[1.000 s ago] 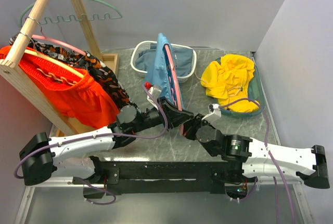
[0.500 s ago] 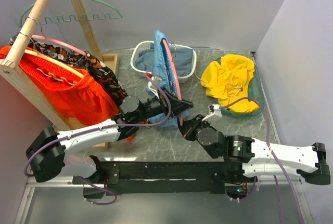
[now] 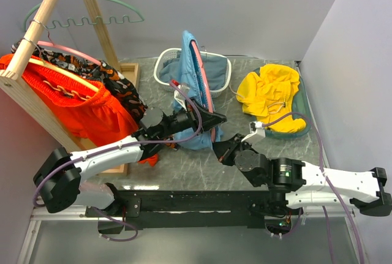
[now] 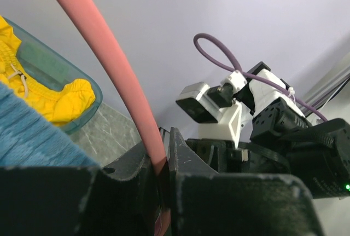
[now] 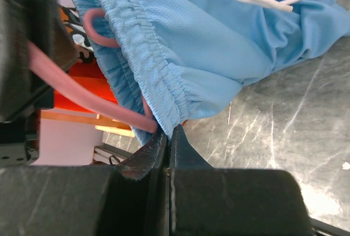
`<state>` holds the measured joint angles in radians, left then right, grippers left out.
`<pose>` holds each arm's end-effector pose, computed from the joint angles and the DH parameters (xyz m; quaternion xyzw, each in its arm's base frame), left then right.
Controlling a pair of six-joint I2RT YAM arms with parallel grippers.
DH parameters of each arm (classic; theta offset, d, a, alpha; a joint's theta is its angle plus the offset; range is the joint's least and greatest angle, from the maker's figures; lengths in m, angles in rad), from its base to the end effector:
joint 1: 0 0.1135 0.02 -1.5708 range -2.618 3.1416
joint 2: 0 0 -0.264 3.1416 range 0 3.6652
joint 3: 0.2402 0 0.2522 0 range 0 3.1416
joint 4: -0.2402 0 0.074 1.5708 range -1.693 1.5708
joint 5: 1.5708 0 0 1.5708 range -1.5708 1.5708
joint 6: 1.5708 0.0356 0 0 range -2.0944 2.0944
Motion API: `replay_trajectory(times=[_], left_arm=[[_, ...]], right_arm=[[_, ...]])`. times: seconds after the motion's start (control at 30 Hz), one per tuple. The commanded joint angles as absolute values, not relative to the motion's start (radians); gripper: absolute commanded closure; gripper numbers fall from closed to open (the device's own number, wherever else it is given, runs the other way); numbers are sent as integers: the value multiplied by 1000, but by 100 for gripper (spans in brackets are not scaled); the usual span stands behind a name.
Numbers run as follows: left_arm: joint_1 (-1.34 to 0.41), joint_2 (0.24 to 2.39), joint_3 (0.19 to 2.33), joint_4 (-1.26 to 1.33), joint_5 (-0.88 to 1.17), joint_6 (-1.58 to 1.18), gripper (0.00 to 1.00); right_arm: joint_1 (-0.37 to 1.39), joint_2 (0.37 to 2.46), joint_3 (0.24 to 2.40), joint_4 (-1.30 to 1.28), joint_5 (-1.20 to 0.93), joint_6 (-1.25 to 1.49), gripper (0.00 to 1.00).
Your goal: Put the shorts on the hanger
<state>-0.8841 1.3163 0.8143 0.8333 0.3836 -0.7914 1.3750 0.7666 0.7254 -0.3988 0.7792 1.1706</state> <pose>0.1788 -0.2392 0.3385 0.1814 0.5624 -0.6679 0.4524 0.0570 0.1589 0.3042 0.1227 0.7978 0.3796 0.4521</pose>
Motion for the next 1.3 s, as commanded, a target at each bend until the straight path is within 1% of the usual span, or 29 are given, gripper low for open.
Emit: replay_trajectory(times=[0.0, 0.17, 0.37, 0.5, 0.57, 0.6, 0.67, 0.7, 0.73, 0.87, 1.0, 1.03, 1.07, 1.13, 1.17, 1.2, 1.27], left_arm=[[-807, 1295, 890, 1088, 278, -618, 99], [-805, 1319, 888, 1083, 301, -618, 99], [-805, 1341, 882, 1062, 360, -670, 99], [-805, 1330, 868, 1010, 406, -718, 99], [-804, 1327, 890, 896, 423, -741, 99], [-807, 1328, 906, 861, 442, -749, 99], [-805, 1325, 884, 815, 466, -800, 99], [-807, 1319, 864, 824, 474, -822, 99], [-807, 1313, 847, 819, 483, -842, 99], [-805, 1273, 767, 802, 511, -900, 99], [-811, 1264, 747, 730, 546, -887, 99], [-813, 1262, 739, 726, 551, -885, 99], [-816, 1267, 732, 723, 558, -885, 99], [-818, 1269, 723, 733, 569, -893, 99], [-821, 1272, 716, 738, 580, -896, 99], [-822, 1275, 716, 741, 584, -897, 99], [-836, 1287, 722, 747, 604, -897, 99]], right_arm=[[1420, 724, 765, -612, 693, 1172, 100], [1422, 713, 822, -632, 672, 1157, 100], [1420, 706, 925, -706, 730, 1149, 100], [1393, 725, 972, -752, 732, 1132, 89], [1391, 747, 973, -796, 736, 1143, 80], [1387, 762, 970, -808, 738, 1147, 74], [1382, 761, 965, -834, 745, 1154, 70], [1379, 743, 959, -831, 749, 1147, 64], [1367, 729, 947, -803, 741, 1135, 61], [1338, 670, 928, -741, 707, 1043, 56], [1307, 655, 980, -713, 723, 953, 50], [1284, 664, 1000, -692, 707, 890, 49], [1210, 676, 1037, -669, 677, 847, 49], [1081, 733, 1068, -599, 498, 742, 49], [928, 758, 1090, -575, 403, 715, 48], [867, 812, 1100, -552, 241, 692, 48], [772, 869, 1130, -493, 128, 655, 49]])
